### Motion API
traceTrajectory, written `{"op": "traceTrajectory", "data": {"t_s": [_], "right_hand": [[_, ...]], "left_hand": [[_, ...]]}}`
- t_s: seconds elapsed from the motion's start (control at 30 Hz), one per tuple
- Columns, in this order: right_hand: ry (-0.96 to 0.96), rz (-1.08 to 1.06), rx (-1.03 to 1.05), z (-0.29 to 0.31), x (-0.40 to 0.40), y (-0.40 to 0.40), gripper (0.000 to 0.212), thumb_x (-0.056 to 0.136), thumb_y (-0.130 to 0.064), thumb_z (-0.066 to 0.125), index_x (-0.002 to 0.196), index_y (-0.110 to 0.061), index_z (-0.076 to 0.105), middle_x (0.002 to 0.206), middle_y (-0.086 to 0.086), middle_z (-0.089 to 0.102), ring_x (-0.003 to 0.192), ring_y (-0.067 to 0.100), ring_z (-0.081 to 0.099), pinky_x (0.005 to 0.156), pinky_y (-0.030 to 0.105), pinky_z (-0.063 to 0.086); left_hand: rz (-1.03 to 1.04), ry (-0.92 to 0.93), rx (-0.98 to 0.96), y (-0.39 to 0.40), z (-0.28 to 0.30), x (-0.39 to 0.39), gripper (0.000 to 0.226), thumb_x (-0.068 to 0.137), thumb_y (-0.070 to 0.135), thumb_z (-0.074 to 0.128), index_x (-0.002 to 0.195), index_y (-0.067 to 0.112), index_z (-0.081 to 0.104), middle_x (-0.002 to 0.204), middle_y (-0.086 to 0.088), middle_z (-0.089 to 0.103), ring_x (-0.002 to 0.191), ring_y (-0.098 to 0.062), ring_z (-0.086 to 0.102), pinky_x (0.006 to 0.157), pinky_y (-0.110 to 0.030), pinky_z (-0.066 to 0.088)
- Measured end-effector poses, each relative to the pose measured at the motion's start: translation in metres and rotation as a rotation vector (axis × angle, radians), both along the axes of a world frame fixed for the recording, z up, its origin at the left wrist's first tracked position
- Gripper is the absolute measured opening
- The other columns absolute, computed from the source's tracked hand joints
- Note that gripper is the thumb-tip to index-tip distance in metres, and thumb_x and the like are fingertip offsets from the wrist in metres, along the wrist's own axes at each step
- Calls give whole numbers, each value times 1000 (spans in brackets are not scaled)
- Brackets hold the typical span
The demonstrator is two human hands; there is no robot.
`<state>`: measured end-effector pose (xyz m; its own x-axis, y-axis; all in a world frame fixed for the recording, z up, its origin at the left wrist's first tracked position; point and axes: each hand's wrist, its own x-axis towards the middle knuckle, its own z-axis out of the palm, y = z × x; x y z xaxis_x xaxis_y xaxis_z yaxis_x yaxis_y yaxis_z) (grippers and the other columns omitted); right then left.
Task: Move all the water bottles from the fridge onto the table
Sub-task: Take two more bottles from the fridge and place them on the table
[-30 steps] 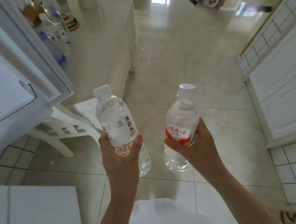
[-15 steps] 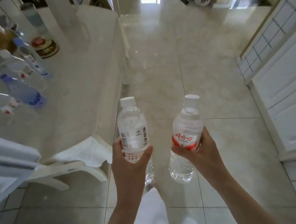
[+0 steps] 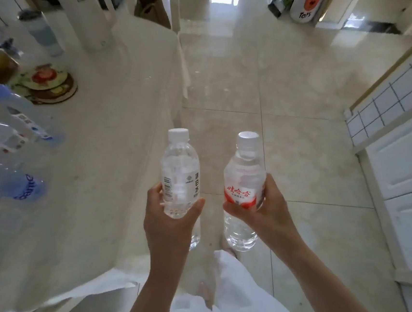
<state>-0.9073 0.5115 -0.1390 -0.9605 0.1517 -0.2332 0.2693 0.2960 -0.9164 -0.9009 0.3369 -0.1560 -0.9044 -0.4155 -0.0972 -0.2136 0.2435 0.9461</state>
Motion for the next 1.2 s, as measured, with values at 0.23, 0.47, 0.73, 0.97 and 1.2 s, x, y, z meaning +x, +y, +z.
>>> {"op": "traceTrajectory", "data": {"t_s": [0.23, 0.47, 0.73, 0.97, 1.2], "right_hand": [[16, 215, 60, -13, -144, 2, 54, 60, -29, 88, 100, -33, 51, 90, -25, 66, 83, 2, 67, 77, 38, 59], [129, 429, 194, -2, -273, -18, 58, 60, -31, 87, 103, -34, 49, 85, -23, 65, 80, -2, 64, 74, 30, 56], [173, 658, 262, -12, -354, -97, 60, 57, -32, 87, 104, -25, 50, 89, -10, 66, 79, 14, 65, 72, 30, 52], [236, 850, 222, -27, -382, -194, 59, 56, -30, 85, 93, -41, 40, 73, -22, 57, 71, -6, 55, 59, 7, 38], [180, 1075, 160, -35, -396, -298, 66, 59, -23, 87, 100, -43, 38, 82, -20, 59, 76, -9, 55, 61, 5, 38]], "left_hand": [[182, -37, -20, 9, -19, -111, 66, 55, 19, 93, 107, 25, 52, 94, 15, 64, 79, 8, 63, 64, -12, 50], [347, -42, -44, 0, -13, -196, 68, 54, 17, 93, 106, 27, 50, 95, 17, 63, 84, -3, 63, 64, -14, 47], [595, -53, -64, -58, -27, -229, 69, 55, 11, 93, 109, 21, 50, 98, 5, 62, 89, -22, 63, 78, -39, 53], [804, -77, -30, -143, -47, -239, 61, 59, 12, 91, 104, 16, 52, 92, 3, 65, 89, -25, 65, 78, -36, 52], [952, -89, -62, -220, -52, -243, 66, 57, 15, 91, 104, 32, 48, 98, 8, 63, 89, -18, 62, 80, -28, 42]]}}
